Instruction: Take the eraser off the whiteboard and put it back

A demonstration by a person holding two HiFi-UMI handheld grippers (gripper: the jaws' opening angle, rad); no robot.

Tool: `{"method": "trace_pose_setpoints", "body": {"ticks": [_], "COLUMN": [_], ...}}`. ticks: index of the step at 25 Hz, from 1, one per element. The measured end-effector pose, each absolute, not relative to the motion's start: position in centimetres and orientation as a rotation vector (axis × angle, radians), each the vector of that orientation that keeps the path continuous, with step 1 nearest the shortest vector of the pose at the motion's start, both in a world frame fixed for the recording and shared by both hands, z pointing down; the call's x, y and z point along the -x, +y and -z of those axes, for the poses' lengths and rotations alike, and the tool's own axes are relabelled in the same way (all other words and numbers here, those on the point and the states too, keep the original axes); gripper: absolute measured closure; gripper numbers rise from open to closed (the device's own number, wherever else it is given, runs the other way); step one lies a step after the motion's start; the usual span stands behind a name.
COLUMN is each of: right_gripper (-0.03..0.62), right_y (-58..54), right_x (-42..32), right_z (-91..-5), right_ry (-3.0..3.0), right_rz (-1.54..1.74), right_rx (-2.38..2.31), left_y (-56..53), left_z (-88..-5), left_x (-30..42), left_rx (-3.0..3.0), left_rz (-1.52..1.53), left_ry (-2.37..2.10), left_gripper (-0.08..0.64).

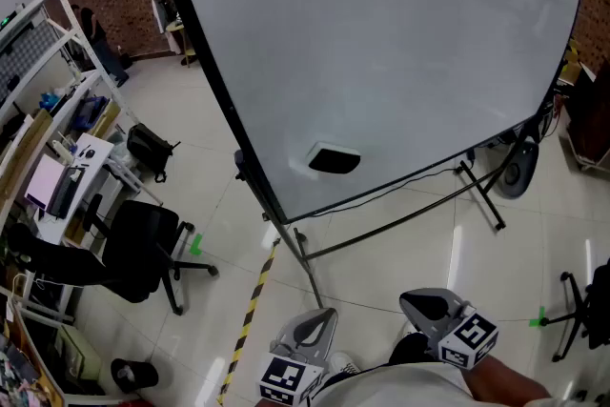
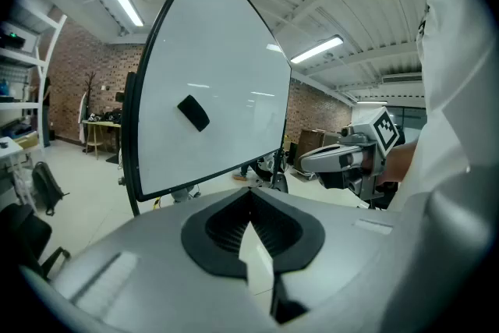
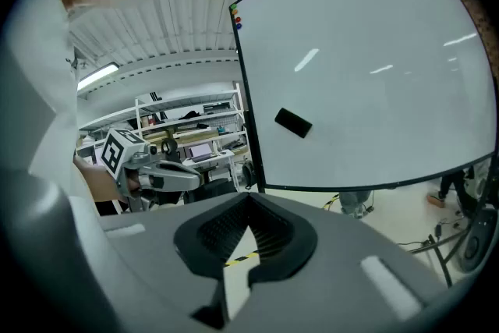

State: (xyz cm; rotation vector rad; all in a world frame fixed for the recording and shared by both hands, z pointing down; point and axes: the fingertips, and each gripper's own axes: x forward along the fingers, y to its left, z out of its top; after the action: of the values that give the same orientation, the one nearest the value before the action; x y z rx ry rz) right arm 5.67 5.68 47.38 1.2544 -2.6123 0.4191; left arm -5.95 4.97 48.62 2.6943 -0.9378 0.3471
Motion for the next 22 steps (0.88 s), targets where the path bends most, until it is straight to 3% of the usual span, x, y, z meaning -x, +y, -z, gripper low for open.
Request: {"method": "trace_pose_setpoints", "body": {"ticks": [11,22], "right_gripper": [0.591,0.591], "right_y": [-1.7,-8.3], "right_x": [-5.9,-11.7], "right_z": [-47.5,-45.9], "right_ry": [-2.696,-2.77], "right_rz": [-0.415,-0.302], "right_rx": [-1.09,-0.858], "left_y": [-2.4,-8.7], "left_z": [-48.4,-46.0], "left_x": [5.8,0.1], "left_rx": [-2.595,-2.52], "left_rz": [-0.309,-0.279], "left_ry": [-1.105,-1.334], "left_gripper": [0.543,0.543]}}
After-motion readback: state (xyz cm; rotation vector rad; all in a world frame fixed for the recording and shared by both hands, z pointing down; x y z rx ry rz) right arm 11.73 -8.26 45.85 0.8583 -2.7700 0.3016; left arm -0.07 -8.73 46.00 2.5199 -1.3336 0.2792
